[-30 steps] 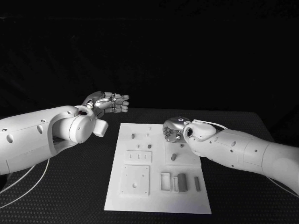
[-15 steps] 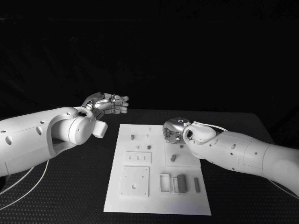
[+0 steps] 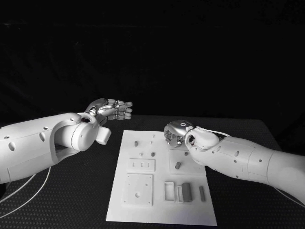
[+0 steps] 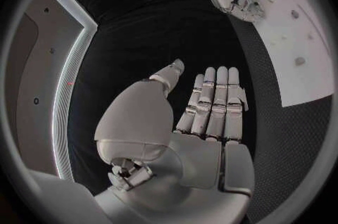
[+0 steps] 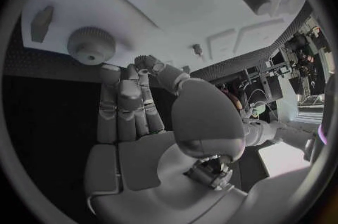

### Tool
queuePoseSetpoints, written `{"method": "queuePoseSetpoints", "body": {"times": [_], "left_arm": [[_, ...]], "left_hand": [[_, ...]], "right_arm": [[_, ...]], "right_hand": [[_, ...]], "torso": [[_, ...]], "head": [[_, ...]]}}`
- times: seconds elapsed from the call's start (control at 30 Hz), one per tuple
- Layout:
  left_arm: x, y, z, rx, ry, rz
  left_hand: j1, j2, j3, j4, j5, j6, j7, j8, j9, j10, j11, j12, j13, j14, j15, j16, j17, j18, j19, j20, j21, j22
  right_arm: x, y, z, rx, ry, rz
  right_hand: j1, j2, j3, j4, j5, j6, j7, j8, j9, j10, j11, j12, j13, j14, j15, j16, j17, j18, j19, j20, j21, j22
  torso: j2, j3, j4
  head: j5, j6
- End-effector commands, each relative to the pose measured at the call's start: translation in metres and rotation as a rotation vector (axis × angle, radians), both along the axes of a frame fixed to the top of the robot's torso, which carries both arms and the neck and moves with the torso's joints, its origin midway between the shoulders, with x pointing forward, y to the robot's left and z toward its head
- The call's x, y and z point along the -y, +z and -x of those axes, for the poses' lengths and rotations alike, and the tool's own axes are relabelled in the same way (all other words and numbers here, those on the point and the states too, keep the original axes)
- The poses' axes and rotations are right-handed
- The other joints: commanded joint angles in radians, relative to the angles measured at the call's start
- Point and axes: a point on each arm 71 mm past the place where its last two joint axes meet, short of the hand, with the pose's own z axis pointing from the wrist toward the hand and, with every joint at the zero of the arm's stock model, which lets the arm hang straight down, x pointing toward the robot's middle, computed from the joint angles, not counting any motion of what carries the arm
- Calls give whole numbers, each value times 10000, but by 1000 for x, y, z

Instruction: Assemble the parts on the task board

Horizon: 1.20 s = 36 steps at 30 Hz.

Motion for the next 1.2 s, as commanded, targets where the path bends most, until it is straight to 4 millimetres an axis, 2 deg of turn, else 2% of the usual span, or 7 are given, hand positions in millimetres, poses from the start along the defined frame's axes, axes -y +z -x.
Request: {"method": "queuePoseSetpoints", "body": {"times": [0.03,0.37,0.63,0.7,0.83,1.0,1.2], "left_arm": [[2,3,0,178,-101,32],[4,3,-2,238,-92,42],[8,3,-3,299,-153,108],[9,3,-3,306,-157,110],[10,4,-2,321,-177,123],[10,7,-1,396,-176,143],[11,11,-1,482,-181,149]], "left_hand": [[-99,20,21,-70,56,9,61,-55,-13,50,12,-39,18,-11,54,-70,18,-56,28,63,-69,-13],[-104,21,47,-98,57,13,62,-59,-16,62,11,-52,24,-5,53,-78,26,-54,34,63,-75,-13],[-123,28,65,-113,57,17,69,-63,-18,72,11,-62,30,2,54,-85,33,-55,41,65,-80,-12],[-126,32,75,-121,57,20,71,-63,-19,78,9,-66,32,6,52,-87,36,-54,44,64,-81,-12],[-131,32,83,-130,57,21,71,-65,-20,82,8,-71,35,8,51,-90,39,-54,46,63,-83,-12],[-134,27,96,-149,57,24,72,-67,-21,88,7,-78,38,11,49,-94,43,-53,48,62,-87,-12],[-137,25,110,-168,57,28,71,-68,-22,94,6,-85,42,14,48,-100,47,-54,51,61,-91,-12]], "right_arm": [[-6,6,0,863,-40,-135],[-33,12,-1,1754,383,-55],[-42,13,-3,2019,297,14],[-43,12,-3,1997,349,42],[-45,12,-3,2150,390,122],[-47,12,-3,2217,392,116],[-50,12,-3,2211,438,145]], "right_hand": [[-30,-71,78,-2,25,61,4,64,7,518,-226,17,57,-18,-52,64,16,486,70,-73,66,235],[-27,-119,138,0,24,91,-7,71,5,557,-233,-6,50,-26,-59,118,29,486,81,-90,126,232],[-32,-154,171,5,24,110,-14,75,3,584,-236,-20,46,-31,-61,149,33,486,89,-93,166,231],[-32,-164,181,4,24,118,-16,77,3,592,-237,-24,45,-31,-63,160,34,486,92,-94,178,230],[-30,-172,192,3,24,122,-18,78,2,599,-239,-30,43,-32,-64,170,36,486,95,-95,190,229],[-25,-193,208,2,24,128,-22,78,0,609,-240,-38,40,-33,-65,184,37,486,97,-96,207,228],[-26,-201,217,4,24,130,-22,77,-1,613,-240,-44,38,-35,-65,191,38,486,97,-96,215,227]], "torso": [[4,5,-2],[12,-8,27],[26,-3,56],[23,-8,45],[47,-30,81],[97,-31,123],[154,-55,155]], "head": [[24,102],[20,317],[41,455],[57,465],[34,506],[54,509],[32,512]]}}
